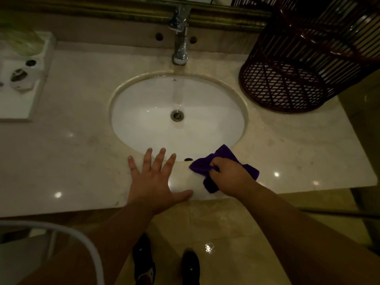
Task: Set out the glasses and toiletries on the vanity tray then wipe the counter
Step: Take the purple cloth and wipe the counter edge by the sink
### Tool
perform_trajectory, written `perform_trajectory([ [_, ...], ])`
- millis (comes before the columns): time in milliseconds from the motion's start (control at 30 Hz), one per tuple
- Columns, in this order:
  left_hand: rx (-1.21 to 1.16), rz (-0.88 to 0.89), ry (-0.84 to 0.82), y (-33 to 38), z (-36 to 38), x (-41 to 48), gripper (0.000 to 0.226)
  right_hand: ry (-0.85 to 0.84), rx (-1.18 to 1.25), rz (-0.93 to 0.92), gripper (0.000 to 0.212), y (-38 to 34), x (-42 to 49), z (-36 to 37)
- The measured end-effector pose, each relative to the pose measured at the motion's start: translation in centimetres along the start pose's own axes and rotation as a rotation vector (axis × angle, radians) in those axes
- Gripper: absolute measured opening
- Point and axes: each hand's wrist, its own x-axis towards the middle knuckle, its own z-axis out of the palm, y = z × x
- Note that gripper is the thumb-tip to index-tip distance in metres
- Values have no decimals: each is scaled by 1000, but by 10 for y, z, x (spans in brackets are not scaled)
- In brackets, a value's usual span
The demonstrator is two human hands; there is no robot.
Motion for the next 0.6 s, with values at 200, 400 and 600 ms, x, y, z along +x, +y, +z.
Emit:
perform_trajectory([
  [200, -67, -65, -114, -3, -19, 3, 120, 109, 4, -181, 12, -38, -26, -24],
  [400, -388, 77, -106, -20, -89, 28, 110, 107, 162, -242, 10, -100, -38, -71],
  [600, -535, 63, -44, -58, -160, 44, 31, 151, 480, -198, 12, -141, -46, -102],
])
